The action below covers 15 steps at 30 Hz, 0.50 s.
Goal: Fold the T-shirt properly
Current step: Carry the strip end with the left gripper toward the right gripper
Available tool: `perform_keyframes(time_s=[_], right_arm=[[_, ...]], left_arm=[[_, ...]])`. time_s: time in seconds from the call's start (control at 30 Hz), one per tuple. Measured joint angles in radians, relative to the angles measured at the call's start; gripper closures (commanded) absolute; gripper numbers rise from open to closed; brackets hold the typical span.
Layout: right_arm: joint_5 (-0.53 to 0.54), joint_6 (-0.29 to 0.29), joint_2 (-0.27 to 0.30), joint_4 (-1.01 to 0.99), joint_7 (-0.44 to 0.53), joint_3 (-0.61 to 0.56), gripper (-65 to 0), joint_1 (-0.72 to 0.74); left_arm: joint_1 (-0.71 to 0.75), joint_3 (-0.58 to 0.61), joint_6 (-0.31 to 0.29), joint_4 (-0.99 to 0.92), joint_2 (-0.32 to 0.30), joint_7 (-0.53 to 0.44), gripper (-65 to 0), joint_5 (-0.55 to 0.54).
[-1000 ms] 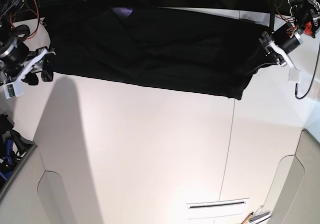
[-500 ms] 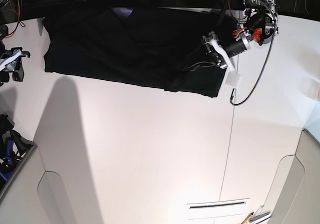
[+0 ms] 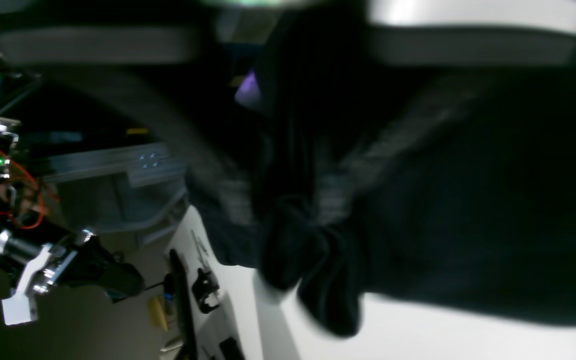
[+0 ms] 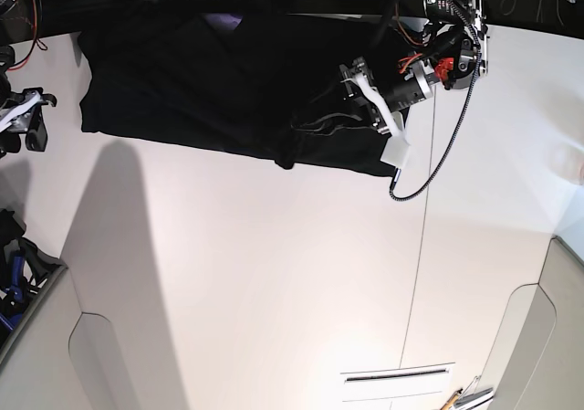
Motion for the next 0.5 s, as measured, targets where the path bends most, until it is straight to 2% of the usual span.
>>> perform_keyframes(time_s=[0.17, 0.3, 0.43, 0.5], right_arm=[[0.003, 0.0, 0.0, 0.0, 0.0, 0.0, -27.8, 0.0], [0.003, 0.0, 0.0, 0.0, 0.0, 0.0, -27.8, 0.0], [0.003, 0.0, 0.0, 0.0, 0.0, 0.0, -27.8, 0.0], [0.003, 0.0, 0.0, 0.0, 0.0, 0.0, -27.8, 0.0]], left_arm=[[0.0, 0.001, 0.0, 0.0, 0.0, 0.0, -32.4, -0.082], [0.0, -0.027, 0.0, 0.046, 0.0, 0.034, -32.2, -0.079], [0.0, -0.116, 0.0, 0.106, -0.005, 0.039, -23.8, -0.008], [0.0, -0.166, 0.0, 0.128, -0.027, 0.041, -19.9, 0.029]])
